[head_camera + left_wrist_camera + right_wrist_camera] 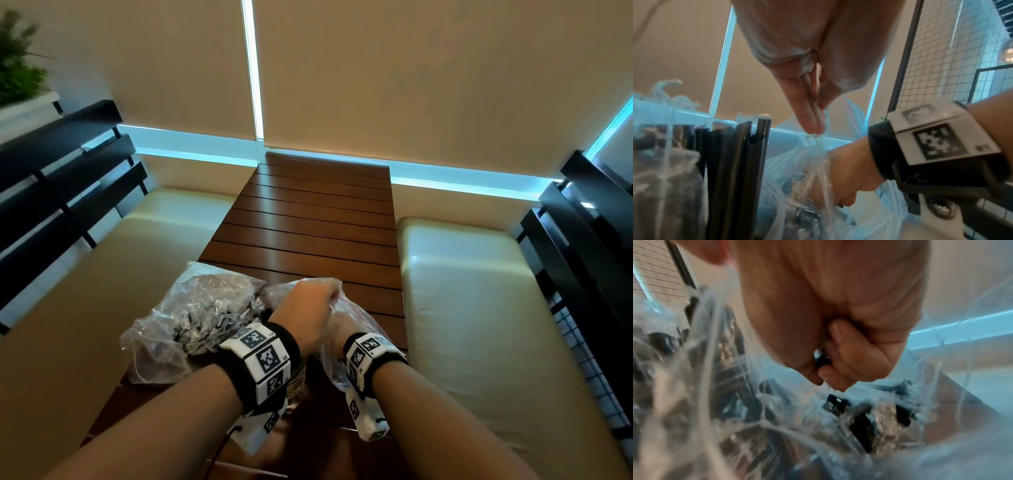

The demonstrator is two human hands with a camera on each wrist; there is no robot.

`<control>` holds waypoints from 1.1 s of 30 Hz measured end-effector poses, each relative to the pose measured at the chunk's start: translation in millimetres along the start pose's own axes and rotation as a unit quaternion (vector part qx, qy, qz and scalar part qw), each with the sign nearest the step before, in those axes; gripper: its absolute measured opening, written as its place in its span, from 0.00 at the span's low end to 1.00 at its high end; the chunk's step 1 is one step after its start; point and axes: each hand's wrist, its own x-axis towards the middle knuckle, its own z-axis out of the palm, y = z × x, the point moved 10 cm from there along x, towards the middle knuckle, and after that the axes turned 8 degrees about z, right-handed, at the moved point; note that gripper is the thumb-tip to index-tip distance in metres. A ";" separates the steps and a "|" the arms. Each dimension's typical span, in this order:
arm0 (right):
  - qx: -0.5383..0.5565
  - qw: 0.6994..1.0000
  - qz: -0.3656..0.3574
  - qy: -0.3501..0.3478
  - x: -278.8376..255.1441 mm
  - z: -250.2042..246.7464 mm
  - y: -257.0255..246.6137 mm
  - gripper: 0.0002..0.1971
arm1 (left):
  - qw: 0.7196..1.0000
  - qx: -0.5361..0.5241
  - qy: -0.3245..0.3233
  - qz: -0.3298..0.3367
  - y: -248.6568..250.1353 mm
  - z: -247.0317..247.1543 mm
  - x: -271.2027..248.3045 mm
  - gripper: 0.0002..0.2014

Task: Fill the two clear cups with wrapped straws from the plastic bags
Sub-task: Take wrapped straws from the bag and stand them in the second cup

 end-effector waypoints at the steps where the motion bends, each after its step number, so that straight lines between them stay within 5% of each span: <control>1: 0.035 0.999 -0.013 -0.001 1.8 -0.1 5.9 0.14 | 1.000 0.001 0.015 -0.012 -2.4 -3.3 1.3 0.09; 9: 0.110 0.992 -0.005 0.066 -30.4 -41.0 50.9 0.17 | 0.994 0.009 0.073 -0.084 -22.5 -5.9 15.9 0.10; 17: 0.143 0.989 -0.022 0.031 -88.0 -62.5 108.8 0.10 | 0.992 0.044 0.043 -0.114 -38.5 14.3 15.7 0.08; 22: 0.287 0.957 -0.036 0.015 -118.0 -81.3 132.6 0.15 | 0.987 0.054 0.047 -0.145 -36.3 11.5 14.7 0.15; 27: 0.435 0.894 -0.104 -0.009 -147.4 -106.9 121.9 0.08 | 0.986 0.057 0.059 -0.147 -29.6 -8.9 9.8 0.09; 30: 0.369 0.905 -0.130 0.165 -147.2 -131.7 102.2 0.10 | 0.977 -0.150 0.095 -0.120 -20.3 -20.2 7.2 0.18; 33: 0.329 0.899 -0.153 0.247 -135.1 -122.0 62.7 0.09 | 0.848 -0.505 0.109 -0.120 6.6 -30.8 4.3 0.33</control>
